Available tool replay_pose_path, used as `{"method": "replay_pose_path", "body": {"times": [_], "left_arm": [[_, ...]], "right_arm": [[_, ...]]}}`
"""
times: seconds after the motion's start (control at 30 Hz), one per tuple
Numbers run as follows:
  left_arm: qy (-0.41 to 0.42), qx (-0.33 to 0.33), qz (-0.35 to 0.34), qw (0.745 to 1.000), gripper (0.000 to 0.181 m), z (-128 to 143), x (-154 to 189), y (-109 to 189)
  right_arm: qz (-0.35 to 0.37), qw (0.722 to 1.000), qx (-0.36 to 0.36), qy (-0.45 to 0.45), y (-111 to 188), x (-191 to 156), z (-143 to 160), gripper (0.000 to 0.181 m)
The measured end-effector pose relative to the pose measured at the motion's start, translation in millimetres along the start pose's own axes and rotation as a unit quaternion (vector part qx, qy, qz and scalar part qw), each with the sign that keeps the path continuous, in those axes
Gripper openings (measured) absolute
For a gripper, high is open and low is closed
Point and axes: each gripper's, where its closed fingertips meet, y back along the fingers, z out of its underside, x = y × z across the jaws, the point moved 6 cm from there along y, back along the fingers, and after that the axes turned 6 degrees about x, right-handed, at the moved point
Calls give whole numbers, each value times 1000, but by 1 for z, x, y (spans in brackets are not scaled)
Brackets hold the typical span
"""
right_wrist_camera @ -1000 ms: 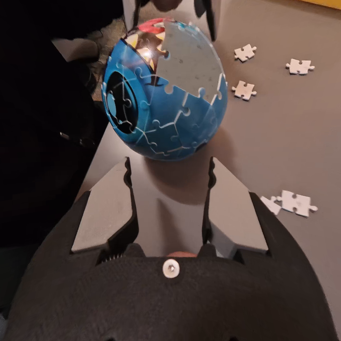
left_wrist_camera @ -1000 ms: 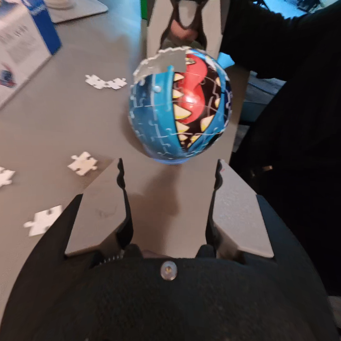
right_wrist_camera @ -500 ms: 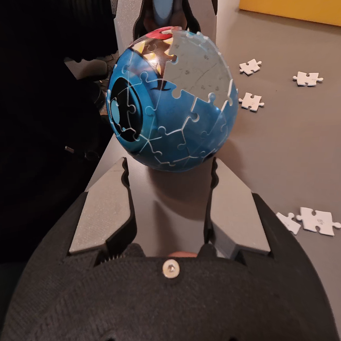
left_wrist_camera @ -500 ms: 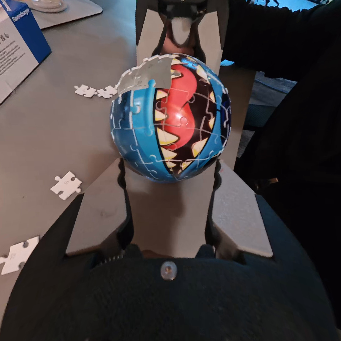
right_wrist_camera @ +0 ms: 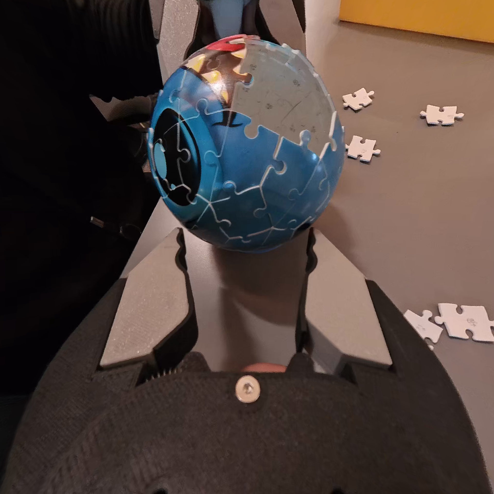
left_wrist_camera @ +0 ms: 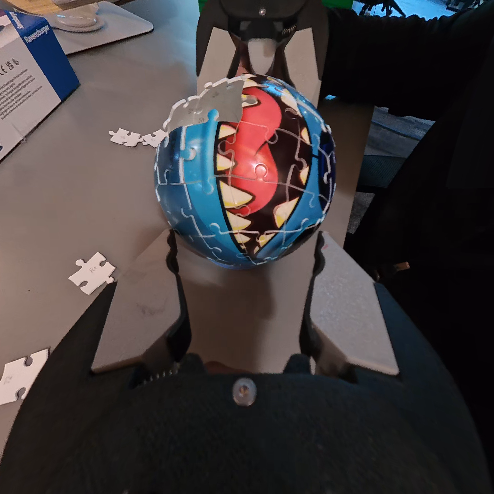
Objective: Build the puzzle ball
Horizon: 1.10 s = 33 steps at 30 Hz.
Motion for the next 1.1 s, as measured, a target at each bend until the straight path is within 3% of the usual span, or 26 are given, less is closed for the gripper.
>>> {"method": "replay_pose_path", "body": {"times": [0.2, 0.47, 0.73, 0.93, 1.1], "left_arm": [[2, 5, -6, 1000, 102, -1, 1, -1], [-62, -12, -45, 997, 105, -1, 5, -5], [-131, 12, -76, 988, 104, -5, 13, -1], [-130, 32, -80, 988, 101, -8, 20, 3], [-127, 36, -86, 987, 99, -9, 23, 5]], "right_arm": [[10, 1000, 2, 4, -4, -1, -1, 93], [38, 998, -5, 51, -7, -2, -2, 98], [65, 991, -18, 119, -8, -4, -1, 98], [31, 995, 22, 97, 11, -5, -8, 87], [56, 995, 61, 55, 35, 8, -26, 83]]}}
